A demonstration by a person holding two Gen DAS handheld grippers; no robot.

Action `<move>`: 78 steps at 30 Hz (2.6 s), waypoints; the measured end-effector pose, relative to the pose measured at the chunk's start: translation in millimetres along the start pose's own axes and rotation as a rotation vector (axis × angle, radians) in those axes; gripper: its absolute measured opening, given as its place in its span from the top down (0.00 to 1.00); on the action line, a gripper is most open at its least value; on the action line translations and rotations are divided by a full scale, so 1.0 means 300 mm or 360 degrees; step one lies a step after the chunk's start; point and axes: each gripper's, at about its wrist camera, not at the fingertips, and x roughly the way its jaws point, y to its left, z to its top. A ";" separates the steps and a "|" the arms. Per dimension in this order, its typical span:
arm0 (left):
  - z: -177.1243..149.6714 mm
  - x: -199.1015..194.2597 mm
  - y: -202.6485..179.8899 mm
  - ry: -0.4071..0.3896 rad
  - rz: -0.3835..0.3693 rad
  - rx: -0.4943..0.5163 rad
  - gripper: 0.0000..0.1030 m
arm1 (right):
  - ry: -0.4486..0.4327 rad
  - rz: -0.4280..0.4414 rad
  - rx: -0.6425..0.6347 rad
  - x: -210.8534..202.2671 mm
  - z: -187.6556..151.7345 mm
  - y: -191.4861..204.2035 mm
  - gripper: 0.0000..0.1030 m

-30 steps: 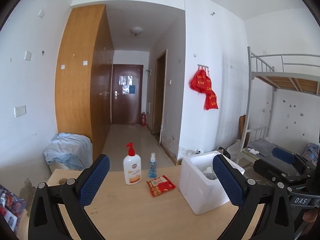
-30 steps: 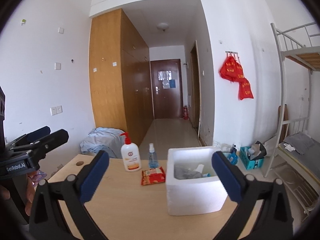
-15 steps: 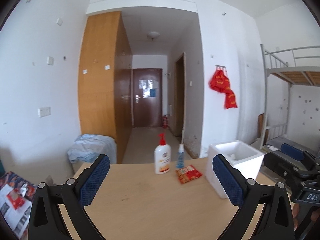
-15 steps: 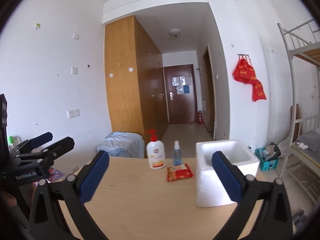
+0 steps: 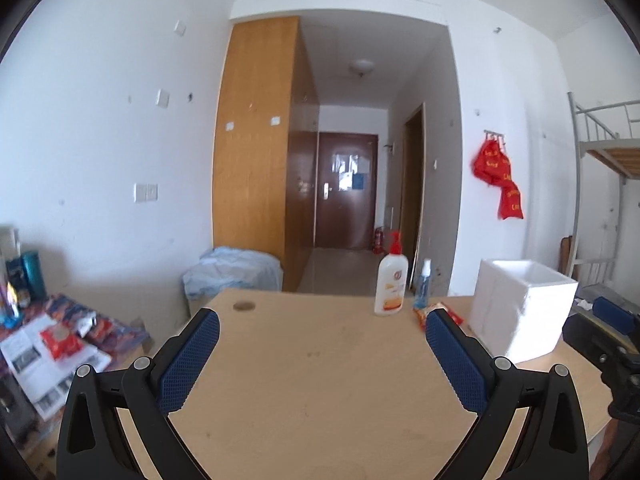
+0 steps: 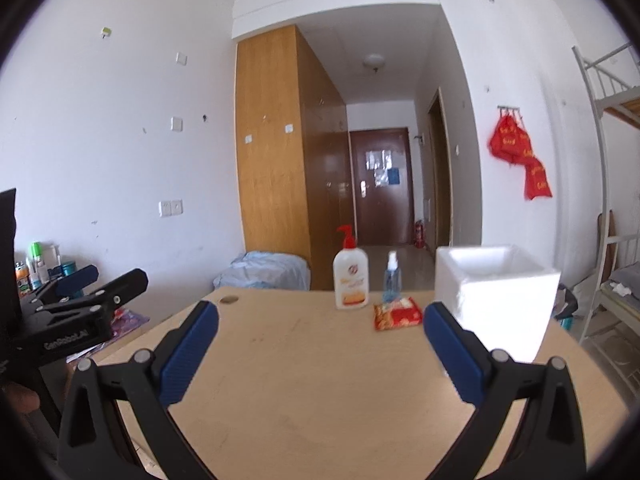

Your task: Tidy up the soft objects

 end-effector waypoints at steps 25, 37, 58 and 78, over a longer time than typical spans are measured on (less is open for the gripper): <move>-0.105 0.036 0.051 0.0142 -0.0116 -0.0090 0.00 | 0.0084 -0.0077 0.0033 0.019 -0.059 0.013 0.00; -0.108 0.028 0.042 0.0136 -0.0142 -0.0065 0.00 | 0.0082 -0.0110 0.0046 0.011 -0.058 0.007 0.00; -0.103 0.036 0.023 0.0133 -0.0160 -0.0051 0.00 | 0.0089 -0.0165 0.0103 0.011 -0.050 -0.021 0.00; -0.098 0.046 -0.010 0.0132 -0.0293 -0.0013 0.00 | 0.0086 -0.0343 0.0114 -0.019 -0.063 -0.036 0.00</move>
